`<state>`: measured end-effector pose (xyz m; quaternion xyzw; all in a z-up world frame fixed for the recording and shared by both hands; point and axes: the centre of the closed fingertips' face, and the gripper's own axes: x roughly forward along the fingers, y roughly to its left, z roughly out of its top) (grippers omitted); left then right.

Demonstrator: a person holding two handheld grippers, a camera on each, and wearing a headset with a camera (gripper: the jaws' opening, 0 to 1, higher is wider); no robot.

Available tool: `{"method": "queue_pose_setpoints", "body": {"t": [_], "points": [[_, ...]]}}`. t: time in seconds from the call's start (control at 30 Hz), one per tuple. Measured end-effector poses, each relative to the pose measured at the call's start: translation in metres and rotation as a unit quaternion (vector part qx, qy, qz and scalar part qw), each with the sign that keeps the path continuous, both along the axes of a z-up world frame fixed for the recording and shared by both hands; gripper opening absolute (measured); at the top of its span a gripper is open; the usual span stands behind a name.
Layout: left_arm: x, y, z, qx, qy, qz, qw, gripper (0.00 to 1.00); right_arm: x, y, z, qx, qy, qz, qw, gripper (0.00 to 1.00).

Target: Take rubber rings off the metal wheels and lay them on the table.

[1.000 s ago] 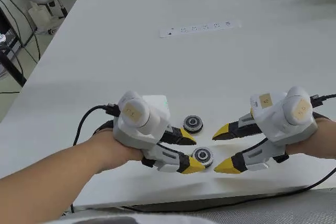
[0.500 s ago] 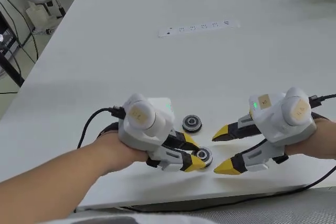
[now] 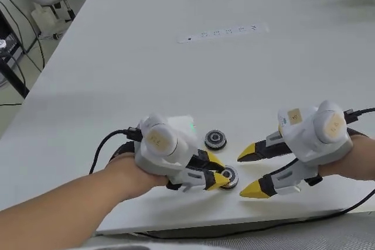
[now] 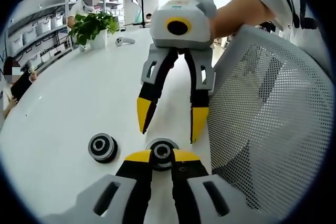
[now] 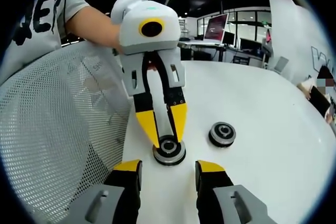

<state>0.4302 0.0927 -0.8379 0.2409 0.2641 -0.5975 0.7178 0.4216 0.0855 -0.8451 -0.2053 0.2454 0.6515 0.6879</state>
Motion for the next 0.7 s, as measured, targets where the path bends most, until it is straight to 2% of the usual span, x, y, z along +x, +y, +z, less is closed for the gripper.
{"method": "queue_pose_setpoints", "body": {"t": [0.43,0.7], "points": [[0.0003,0.0000,0.0004,0.001,0.000,0.009,1.0000,0.08,0.0074,0.0080,0.0043,0.021,0.026,-0.020,0.9992,0.35],[0.0004,0.0005,0.0003,-0.002,0.001,0.011,0.9999,0.08,0.0017,0.0096,-0.0050,0.003,0.028,-0.008,0.9996,0.32]]}}
